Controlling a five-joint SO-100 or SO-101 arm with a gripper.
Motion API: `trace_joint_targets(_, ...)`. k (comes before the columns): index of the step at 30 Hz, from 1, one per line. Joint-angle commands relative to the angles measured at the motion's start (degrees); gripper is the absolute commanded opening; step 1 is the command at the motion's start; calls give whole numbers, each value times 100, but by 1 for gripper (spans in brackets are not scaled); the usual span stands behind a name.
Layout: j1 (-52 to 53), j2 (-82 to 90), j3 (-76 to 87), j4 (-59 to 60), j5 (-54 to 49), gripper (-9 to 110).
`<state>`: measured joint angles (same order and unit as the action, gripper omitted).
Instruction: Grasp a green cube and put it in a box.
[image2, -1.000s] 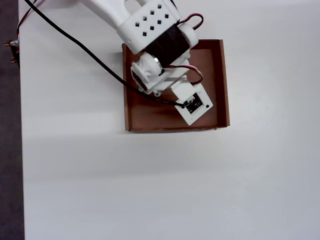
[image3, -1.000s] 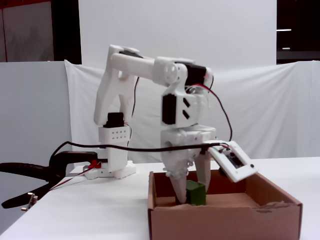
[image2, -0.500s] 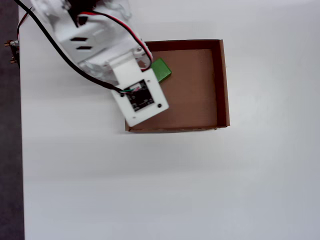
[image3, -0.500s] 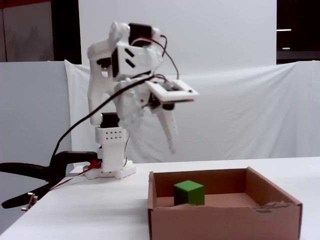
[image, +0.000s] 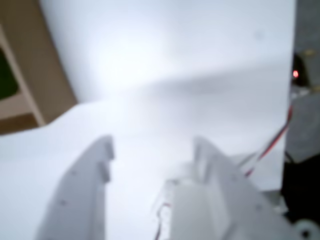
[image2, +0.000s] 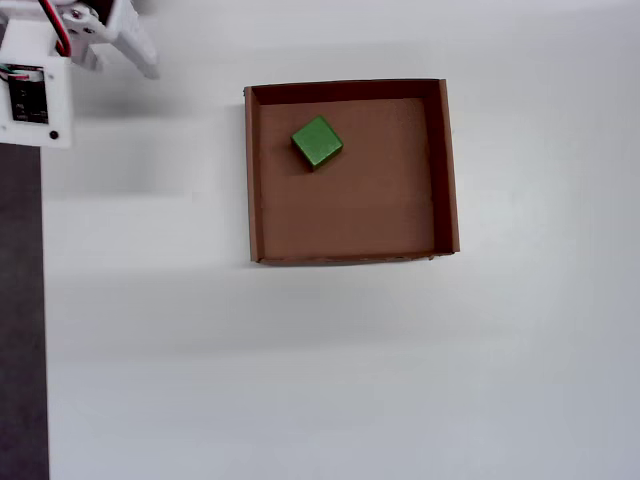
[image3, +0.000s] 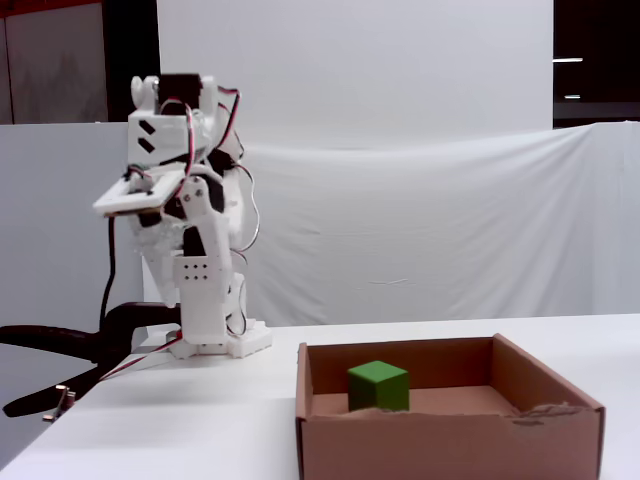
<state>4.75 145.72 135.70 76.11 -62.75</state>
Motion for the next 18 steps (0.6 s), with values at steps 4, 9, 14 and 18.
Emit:
trace_joint_targets(4, 316, 1327, 1239, 0, 202, 21)
trace_joint_targets(9, 466, 2593, 2171, -35, 606, 21)
trace_joint_targets(14, 413, 3445, 2936, -439, 1441, 21)
trace_joint_targets(18, 281, 3674, 3463, -624, 1503, 21)
